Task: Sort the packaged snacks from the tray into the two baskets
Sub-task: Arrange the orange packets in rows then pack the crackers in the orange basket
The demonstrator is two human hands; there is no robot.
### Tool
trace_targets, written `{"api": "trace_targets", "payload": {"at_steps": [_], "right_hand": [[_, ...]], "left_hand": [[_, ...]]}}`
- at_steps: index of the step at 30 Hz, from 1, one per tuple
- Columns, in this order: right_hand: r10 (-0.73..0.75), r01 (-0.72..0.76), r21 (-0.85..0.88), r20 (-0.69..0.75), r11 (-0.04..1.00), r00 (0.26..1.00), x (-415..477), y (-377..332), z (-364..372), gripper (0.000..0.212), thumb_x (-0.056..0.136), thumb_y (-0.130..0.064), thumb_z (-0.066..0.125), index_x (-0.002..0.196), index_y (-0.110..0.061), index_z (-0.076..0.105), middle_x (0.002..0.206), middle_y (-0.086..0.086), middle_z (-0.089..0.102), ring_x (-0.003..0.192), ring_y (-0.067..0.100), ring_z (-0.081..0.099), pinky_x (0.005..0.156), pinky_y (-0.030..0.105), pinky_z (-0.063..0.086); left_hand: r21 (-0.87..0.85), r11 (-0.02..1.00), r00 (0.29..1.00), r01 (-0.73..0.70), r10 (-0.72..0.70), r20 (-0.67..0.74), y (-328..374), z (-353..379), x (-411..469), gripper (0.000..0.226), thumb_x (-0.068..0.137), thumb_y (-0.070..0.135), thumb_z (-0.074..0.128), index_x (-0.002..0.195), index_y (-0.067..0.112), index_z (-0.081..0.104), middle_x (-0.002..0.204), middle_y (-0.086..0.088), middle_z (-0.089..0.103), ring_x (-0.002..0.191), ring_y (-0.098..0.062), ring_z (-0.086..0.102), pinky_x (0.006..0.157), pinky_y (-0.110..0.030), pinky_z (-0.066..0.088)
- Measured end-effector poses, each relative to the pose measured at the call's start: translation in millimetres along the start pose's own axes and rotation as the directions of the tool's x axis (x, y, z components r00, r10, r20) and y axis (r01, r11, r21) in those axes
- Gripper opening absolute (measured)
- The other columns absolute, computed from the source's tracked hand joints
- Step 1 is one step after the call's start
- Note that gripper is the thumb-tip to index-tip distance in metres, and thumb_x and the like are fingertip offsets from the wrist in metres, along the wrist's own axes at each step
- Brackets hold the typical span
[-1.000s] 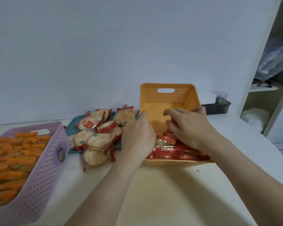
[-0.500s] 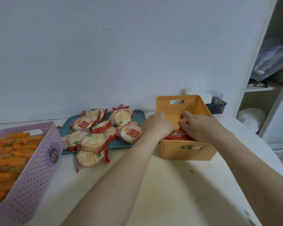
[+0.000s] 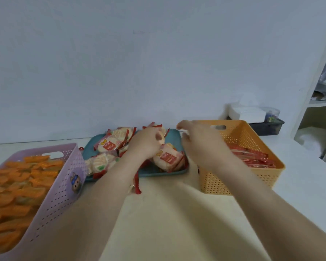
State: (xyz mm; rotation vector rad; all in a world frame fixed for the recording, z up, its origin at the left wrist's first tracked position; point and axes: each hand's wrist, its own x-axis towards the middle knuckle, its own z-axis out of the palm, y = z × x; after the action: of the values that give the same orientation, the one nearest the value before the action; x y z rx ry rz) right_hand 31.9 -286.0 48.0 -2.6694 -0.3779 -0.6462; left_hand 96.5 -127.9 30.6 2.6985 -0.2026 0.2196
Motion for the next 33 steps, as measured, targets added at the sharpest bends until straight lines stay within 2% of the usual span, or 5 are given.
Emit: {"api": "trace_targets", "payload": {"at_steps": [7,21,24,27,33], "right_hand": [[0.216,-0.15,-0.174,0.478,0.973,0.851,9,-20,92,0.078,0.087,-0.043,0.059,0.148,-0.024,0.014,0.148,0.019,0.03,0.134,0.042,0.029,0.108,0.053,0.028],[0.299,-0.289,-0.08,0.337,0.954,0.893,23,-31,84,0.097,0.084,-0.07,0.047,0.153,-0.016,0.005,0.159,0.018,0.011,0.146,0.036,0.008,0.116,0.051,0.016],[0.227,-0.262,0.447,0.131,0.855,0.965,43,-44,87,0.106,0.079,-0.058,0.065,0.153,-0.025,-0.003,0.16,0.009,0.016,0.147,0.026,0.016,0.116,0.046,0.023],[0.193,-0.233,0.862,0.16,0.45,0.968,64,-66,76,0.094,0.076,-0.036,0.079,0.148,-0.036,0.02,0.132,0.0,0.049,0.118,0.019,0.058,0.098,0.037,0.047],[0.063,-0.098,0.817,0.075,0.568,0.995,73,-122,82,0.023,0.076,-0.022,0.08,0.094,-0.019,0.067,0.075,-0.003,0.054,0.062,0.013,0.051,0.06,0.027,0.043]], "left_hand": [[0.168,0.986,0.96,0.007,-0.054,0.274,-51,28,17,0.053,0.088,0.02,0.056,0.139,0.02,0.043,0.134,-0.013,0.054,0.122,-0.032,0.048,0.098,-0.04,0.044],[-0.217,0.97,0.988,0.11,-0.13,-0.08,-41,-27,24,0.025,0.08,0.037,0.061,0.071,0.014,0.066,0.065,0.0,0.063,0.07,-0.02,0.062,0.058,-0.03,0.041],[-0.194,0.976,0.995,0.096,-0.091,0.034,-40,-75,17,0.028,0.078,0.037,0.063,0.074,0.011,0.073,0.064,-0.003,0.069,0.06,-0.016,0.061,0.061,-0.029,0.047],[-0.225,0.968,0.982,0.111,-0.073,0.171,-53,-114,3,0.025,0.085,0.027,0.059,0.083,0.007,0.073,0.078,-0.006,0.074,0.064,-0.013,0.062,0.064,-0.026,0.05],[-0.159,0.98,0.988,0.121,-0.104,0.111,-121,-160,-33,0.016,0.089,0.013,0.057,0.094,0.007,0.072,0.091,-0.007,0.071,0.075,-0.014,0.06,0.068,-0.028,0.047]]}}
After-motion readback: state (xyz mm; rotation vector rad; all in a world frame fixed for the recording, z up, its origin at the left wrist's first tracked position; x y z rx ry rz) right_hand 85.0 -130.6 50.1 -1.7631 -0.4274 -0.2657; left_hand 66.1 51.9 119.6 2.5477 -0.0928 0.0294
